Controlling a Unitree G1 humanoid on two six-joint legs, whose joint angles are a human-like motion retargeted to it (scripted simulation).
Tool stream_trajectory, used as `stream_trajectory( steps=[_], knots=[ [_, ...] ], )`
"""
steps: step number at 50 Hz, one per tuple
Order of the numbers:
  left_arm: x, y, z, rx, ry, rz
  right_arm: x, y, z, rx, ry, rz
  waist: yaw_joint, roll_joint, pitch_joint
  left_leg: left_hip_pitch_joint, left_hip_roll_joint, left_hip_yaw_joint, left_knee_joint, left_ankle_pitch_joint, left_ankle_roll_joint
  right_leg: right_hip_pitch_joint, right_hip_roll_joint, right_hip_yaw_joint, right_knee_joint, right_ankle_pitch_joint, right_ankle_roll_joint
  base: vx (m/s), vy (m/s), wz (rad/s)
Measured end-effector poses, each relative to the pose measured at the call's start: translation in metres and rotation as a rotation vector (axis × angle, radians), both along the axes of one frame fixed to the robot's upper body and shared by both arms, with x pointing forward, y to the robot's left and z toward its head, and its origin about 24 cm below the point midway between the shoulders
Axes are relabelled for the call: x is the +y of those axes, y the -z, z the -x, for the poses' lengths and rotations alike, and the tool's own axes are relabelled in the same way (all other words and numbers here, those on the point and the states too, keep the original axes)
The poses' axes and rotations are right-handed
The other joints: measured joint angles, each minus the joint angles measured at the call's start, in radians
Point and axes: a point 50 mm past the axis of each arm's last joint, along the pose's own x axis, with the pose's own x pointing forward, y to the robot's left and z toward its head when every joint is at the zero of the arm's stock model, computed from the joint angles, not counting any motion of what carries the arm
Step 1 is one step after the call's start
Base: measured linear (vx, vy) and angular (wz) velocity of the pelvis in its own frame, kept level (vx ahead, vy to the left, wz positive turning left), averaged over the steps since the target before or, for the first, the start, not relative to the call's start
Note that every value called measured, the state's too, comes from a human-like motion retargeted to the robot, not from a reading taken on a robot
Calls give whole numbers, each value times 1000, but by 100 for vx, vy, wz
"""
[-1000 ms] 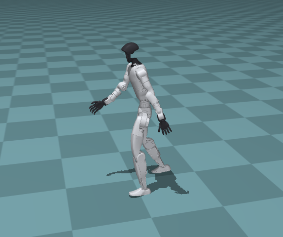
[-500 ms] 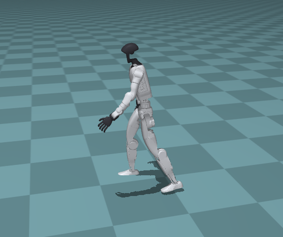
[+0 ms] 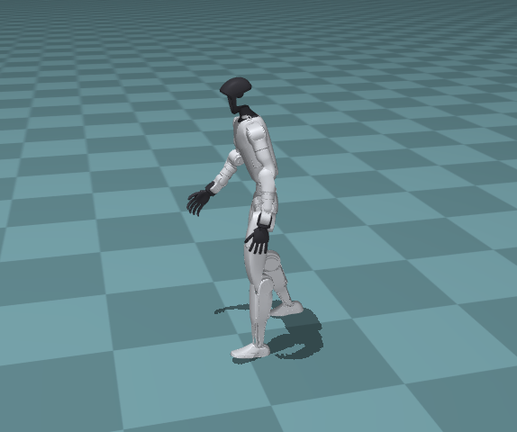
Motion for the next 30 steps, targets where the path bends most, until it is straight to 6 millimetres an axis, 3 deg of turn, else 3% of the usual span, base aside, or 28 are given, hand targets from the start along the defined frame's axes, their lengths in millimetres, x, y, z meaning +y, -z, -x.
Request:
stream_trajectory(
  steps=[2,5,10,13,18,20,22,23,30],
  knots=[
    [19,-11,0,-19,81,-59,-2,-18,-6,-61,-123,78,19,8,7,10,12,-86,-33,85,-17,12,15,3,69,-24,-10,47,27,0],
    [53,-44,-20,-107,276,-242,-15,-52,-8,-156,-279,238,39,-6,21,34,0,-131,19,36,-2,-40,6,21,285,-25,-12,42,26,21],
    [104,-136,-70,-374,468,-702,-44,-118,2,-334,-388,544,42,-15,17,55,-16,-154,93,-36,15,-185,-6,29,582,-7,-20,35,15,36],
    [119,-195,-89,-556,476,-898,-59,-161,11,-441,-403,685,10,1,-15,66,-13,-178,88,-32,-13,-199,-39,-67,465,-48,-37,29,6,54],
    [123,-283,-102,-818,500,-1099,-75,-231,28,-571,-416,906,-67,-8,-64,101,-51,-220,25,-8,-46,-133,-58,-143,-34,19,15,24,-3,64],
    [119,-316,-105,-903,526,-1167,-78,-255,34,-600,-417,997,-86,-25,-72,122,-72,-230,0,-7,-55,-118,-74,-160,-183,106,39,19,-12,42],
    [113,-345,-107,-971,561,-1219,-81,-276,41,-615,-419,1061,-95,-39,-80,134,-82,-239,-14,-8,-57,-109,-79,-144,-218,184,45,16,-15,31],
    [110,-359,-107,-998,582,-1242,-81,-284,45,-620,-423,1084,-97,-42,-84,139,-81,-242,-17,-9,-61,-104,-80,-152,-212,171,45,15,-18,25],
    [84,-415,-108,-1116,710,-1291,-88,-324,65,-584,-441,1176,-106,-63,-118,166,-60,-258,-16,-20,-64,-34,-65,-205,-249,131,84,13,-20,15]
  ],
)
